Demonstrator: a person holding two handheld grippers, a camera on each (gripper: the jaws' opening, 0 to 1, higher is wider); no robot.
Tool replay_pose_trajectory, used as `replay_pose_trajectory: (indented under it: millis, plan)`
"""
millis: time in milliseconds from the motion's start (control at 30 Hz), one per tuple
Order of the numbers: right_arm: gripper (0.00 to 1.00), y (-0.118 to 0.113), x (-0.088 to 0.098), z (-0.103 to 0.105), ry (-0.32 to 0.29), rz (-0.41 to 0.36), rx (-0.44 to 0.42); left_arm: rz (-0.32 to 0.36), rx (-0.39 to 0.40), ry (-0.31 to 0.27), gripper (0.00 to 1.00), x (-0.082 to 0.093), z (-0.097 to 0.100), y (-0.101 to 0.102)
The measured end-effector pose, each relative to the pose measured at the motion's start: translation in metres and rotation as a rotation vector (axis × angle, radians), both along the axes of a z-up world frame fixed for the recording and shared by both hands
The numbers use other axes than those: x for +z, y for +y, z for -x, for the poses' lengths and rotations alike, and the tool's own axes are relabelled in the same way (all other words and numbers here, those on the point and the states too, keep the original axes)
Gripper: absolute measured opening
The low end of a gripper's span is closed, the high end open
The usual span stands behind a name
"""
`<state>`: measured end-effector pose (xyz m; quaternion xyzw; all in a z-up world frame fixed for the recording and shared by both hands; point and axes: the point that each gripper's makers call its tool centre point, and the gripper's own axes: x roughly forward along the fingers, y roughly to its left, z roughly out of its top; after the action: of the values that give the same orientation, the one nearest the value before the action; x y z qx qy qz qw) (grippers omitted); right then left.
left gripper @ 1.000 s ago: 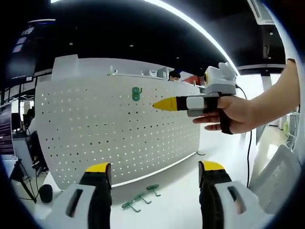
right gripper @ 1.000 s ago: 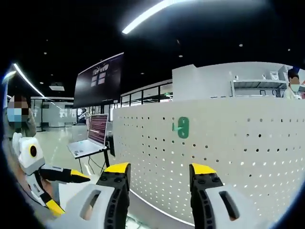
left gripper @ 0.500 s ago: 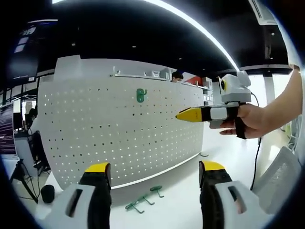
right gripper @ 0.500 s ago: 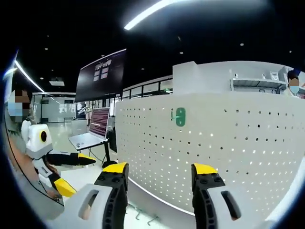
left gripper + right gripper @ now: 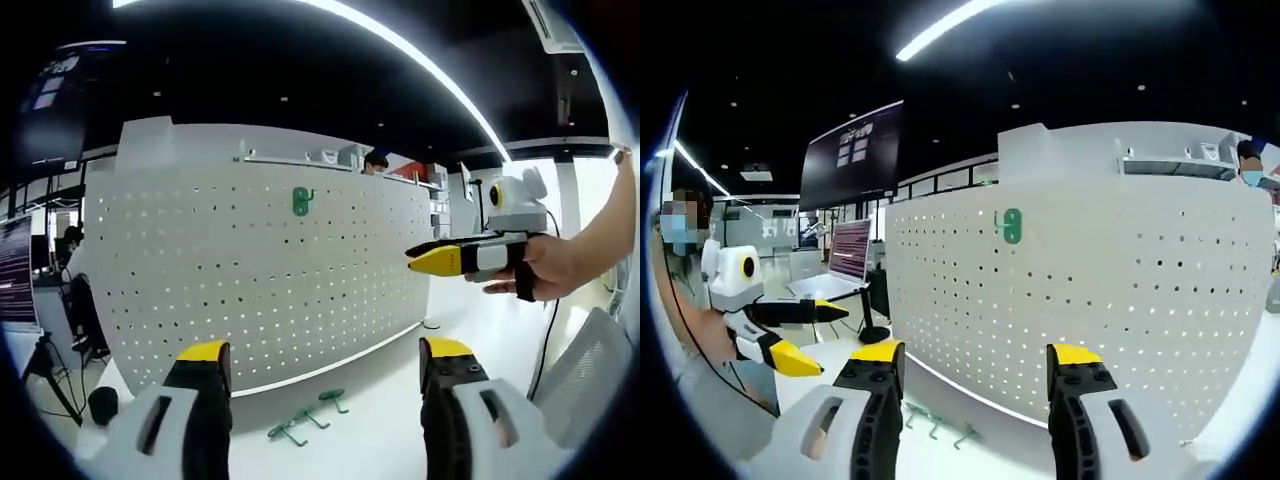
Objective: Insert the hook assembly into the mounting plate slot until the hook locks in place.
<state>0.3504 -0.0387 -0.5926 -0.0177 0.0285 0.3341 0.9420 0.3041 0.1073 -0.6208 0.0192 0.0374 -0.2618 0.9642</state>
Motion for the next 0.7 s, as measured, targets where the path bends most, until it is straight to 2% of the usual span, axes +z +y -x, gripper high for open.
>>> replay_pose_trajectory:
  millis: [400,700]
  plan:
    - [0.59,-0.013,-0.019,0.020,0.030,-0.006,-0.001,-0.004,0.009,0.009,0.80,-0.004,0.003,0.006]
    - [0.62,-0.017,-0.023,0.032,0.033,-0.008,0.016,-0.012,0.005,0.017,0.80,-0.006,0.006,0.007]
